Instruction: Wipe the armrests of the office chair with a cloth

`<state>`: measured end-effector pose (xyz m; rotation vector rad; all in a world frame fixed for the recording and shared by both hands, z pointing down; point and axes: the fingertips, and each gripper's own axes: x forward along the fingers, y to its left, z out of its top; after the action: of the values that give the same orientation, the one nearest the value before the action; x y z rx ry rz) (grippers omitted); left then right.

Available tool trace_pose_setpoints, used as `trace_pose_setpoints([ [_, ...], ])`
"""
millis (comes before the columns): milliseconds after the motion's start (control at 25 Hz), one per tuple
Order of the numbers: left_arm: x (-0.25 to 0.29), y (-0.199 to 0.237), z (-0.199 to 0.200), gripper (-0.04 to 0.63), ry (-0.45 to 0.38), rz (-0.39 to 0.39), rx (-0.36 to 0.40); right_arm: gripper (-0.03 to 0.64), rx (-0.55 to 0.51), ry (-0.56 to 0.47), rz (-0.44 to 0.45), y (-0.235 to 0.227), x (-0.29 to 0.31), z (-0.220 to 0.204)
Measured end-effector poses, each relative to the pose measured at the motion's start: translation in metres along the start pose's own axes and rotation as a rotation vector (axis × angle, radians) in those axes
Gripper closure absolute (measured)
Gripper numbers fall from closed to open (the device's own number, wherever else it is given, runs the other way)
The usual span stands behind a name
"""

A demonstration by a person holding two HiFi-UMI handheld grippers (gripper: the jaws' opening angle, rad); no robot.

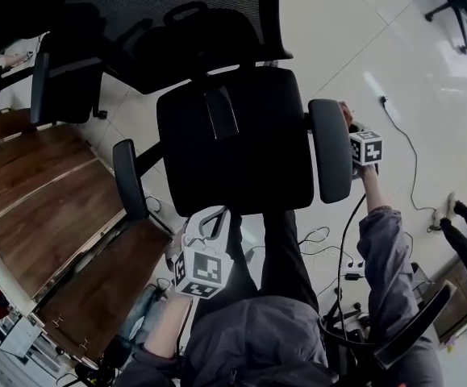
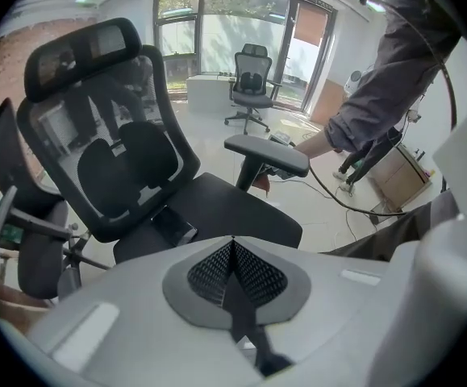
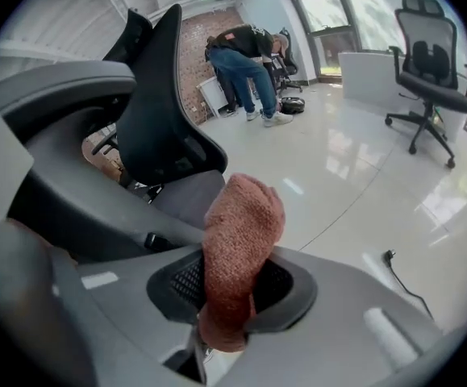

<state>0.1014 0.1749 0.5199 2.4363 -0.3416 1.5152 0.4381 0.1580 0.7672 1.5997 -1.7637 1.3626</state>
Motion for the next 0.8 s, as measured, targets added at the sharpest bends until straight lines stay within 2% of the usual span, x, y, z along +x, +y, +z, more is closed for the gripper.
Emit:
trace_pose_setpoints([
  [200, -0.002, 0.001, -0.007, 0.580, 0.013, 0.003, -0.007, 0.529, -0.010, -0.043, 0.060, 0.018, -0.017, 0.014],
  [400, -0.004, -0.006, 0.005, 0.580, -0.010, -0.016, 0.001, 0.529, -0.045, -0.154, 0.122, 0.045, -0.085, 0.039],
  [520, -0.002, -0.008, 0.010, 0.580, -0.021, -0.025, 0.007, 0.529, -0.060, -0.184, 0.137, 0.055, -0.113, 0.046],
  [640, 0.001, -0.007, 0.011, 0.580, -0.020, -0.028, 0.009, 0.529, -0.060, -0.176, 0.141, 0.053, -0.112, 0.045],
  [800, 0.000, 0.000, 0.008, 0.580, -0.011, -0.020, 0.000, 0.529, -0.039, -0.133, 0.149, 0.040, -0.080, 0.035],
])
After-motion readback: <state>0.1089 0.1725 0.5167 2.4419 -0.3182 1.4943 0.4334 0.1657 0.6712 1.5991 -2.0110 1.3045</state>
